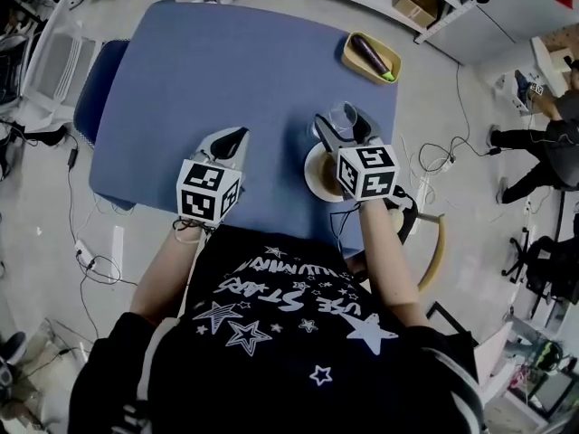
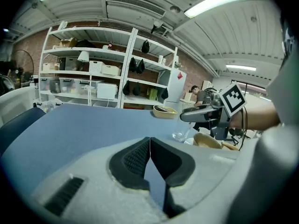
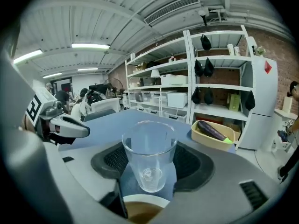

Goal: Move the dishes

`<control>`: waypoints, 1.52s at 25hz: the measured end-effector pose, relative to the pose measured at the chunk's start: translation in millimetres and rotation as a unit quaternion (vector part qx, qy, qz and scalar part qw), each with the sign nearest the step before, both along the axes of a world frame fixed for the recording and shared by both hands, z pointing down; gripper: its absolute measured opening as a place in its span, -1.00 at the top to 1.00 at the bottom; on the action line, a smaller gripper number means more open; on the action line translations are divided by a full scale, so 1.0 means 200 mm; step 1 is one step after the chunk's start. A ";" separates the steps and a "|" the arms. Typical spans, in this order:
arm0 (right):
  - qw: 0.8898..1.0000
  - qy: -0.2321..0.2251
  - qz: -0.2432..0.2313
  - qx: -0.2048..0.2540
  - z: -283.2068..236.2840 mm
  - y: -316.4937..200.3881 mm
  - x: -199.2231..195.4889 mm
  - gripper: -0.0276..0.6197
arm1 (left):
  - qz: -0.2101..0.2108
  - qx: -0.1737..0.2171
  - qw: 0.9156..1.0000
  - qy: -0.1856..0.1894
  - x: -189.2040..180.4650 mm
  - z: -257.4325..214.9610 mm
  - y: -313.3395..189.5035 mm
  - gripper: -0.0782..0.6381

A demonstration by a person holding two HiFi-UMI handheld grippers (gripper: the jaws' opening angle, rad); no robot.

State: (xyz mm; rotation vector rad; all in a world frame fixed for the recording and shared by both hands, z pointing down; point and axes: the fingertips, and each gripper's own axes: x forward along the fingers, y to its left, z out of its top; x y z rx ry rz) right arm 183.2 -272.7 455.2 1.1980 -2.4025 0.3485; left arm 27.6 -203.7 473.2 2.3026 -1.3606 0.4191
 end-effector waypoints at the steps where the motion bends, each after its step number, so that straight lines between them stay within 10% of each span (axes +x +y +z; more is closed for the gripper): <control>1: 1.000 0.005 -0.007 -0.002 0.02 -0.01 -0.02 0.05 | -0.004 -0.002 1.000 0.000 -0.01 0.00 0.00 0.72; 38: 0.999 0.031 -0.015 -0.003 0.12 0.11 -0.05 -0.09 | 0.005 0.009 1.000 0.002 -0.01 -0.02 -0.01 0.72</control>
